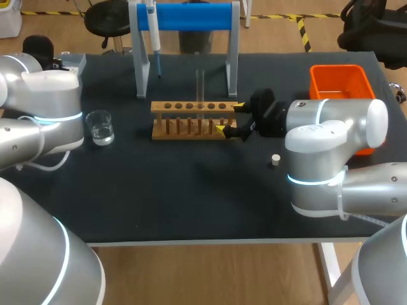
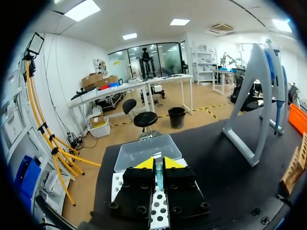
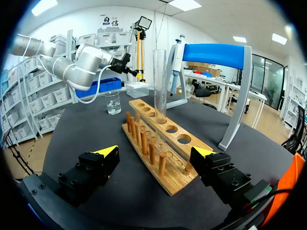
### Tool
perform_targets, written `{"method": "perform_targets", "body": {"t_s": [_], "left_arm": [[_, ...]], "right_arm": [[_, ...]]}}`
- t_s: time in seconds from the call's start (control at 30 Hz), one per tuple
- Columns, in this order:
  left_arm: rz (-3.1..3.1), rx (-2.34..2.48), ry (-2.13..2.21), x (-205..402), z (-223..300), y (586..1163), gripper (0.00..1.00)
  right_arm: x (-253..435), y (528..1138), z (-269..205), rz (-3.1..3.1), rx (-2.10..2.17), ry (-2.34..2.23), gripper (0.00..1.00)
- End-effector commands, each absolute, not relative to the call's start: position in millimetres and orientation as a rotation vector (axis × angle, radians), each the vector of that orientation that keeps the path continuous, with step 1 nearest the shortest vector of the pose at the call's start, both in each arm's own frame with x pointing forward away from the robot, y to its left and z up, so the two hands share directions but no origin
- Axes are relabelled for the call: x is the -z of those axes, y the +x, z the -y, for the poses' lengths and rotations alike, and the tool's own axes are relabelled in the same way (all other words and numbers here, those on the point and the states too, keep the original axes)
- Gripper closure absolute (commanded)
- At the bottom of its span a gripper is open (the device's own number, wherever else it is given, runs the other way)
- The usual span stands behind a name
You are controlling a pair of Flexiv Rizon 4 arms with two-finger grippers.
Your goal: Invert the test tube, pick up the pipette, mount the tip to pipette, aspirate from beaker and dispense into the tube, eject the tip, return the pipette, and cap with the stopper.
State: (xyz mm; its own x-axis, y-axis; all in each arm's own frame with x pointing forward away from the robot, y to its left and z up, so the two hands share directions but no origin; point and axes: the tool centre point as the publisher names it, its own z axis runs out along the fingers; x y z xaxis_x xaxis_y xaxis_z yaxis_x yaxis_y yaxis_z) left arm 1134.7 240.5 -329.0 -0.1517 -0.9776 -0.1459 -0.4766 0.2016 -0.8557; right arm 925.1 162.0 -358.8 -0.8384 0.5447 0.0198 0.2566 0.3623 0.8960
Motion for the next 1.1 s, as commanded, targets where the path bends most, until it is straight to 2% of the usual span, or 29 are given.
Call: {"method": "perform_targets", "body": {"t_s": [0.03,0.7,1.1], "left_arm": [[-1.748,0.853,-1.376,324,-239,1133,1.00],[-1.708,0.837,-1.343,303,-236,1130,1.00],[-1.794,0.901,-1.200,270,-219,1103,1.00]], "right_arm": [[359,925,-162,-2.345,-1.468,0.710,0.00],[359,925,-162,-2.345,-1.468,0.710,0.00],[359,925,-162,-2.345,-1.468,0.710,0.00]]}}
